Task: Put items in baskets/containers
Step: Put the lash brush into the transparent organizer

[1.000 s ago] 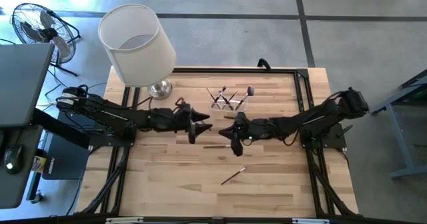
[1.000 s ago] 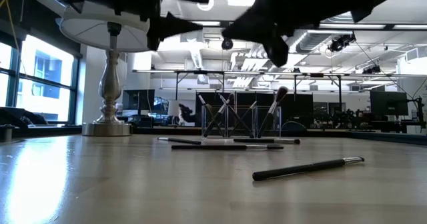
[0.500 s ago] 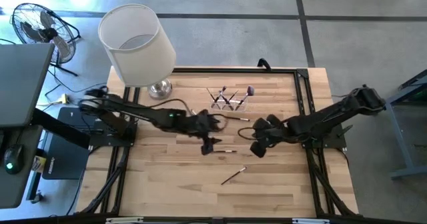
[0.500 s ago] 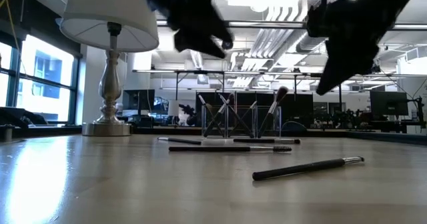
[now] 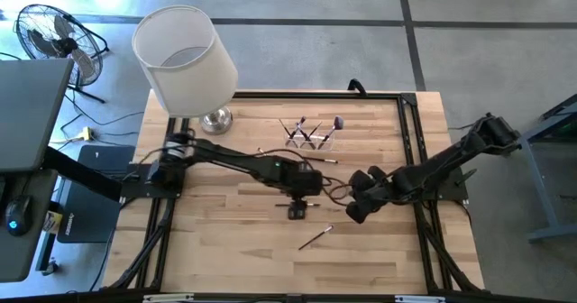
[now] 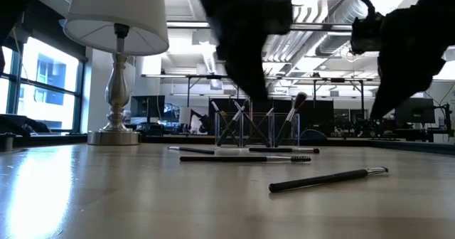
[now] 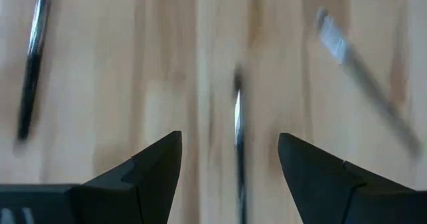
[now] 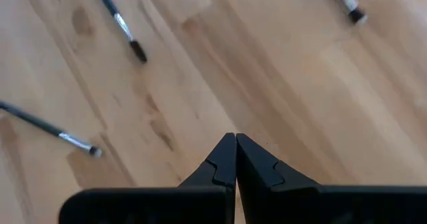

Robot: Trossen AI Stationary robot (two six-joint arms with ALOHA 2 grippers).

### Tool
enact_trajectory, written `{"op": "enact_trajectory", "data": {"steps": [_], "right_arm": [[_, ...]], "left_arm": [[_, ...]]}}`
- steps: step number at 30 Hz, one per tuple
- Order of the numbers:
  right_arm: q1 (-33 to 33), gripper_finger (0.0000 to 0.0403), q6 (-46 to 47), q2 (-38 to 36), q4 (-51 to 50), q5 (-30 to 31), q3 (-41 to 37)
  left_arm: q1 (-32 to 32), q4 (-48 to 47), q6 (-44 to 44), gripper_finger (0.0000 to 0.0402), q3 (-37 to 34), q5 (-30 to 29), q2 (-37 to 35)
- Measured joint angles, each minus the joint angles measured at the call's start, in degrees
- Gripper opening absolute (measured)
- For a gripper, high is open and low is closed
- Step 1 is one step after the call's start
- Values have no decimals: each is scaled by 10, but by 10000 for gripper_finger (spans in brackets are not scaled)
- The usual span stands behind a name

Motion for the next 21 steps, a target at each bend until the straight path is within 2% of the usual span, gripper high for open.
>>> {"op": "enact_trajectory", "data": {"steps": [8,11,16,21], "right_arm": [[52,0,48,-7,6,-17,-27],[72,0,70,-7,4,-19,-34],[103,0,79,-9,1,-17,-35],[117,0,79,-11,2,-14,-34]], "left_arm": [[-3,5,22,245,54,5,73],[-7,-30,23,245,54,7,84],[-7,-24,22,243,55,7,116],[-9,-33,21,201,58,23,124]]}}
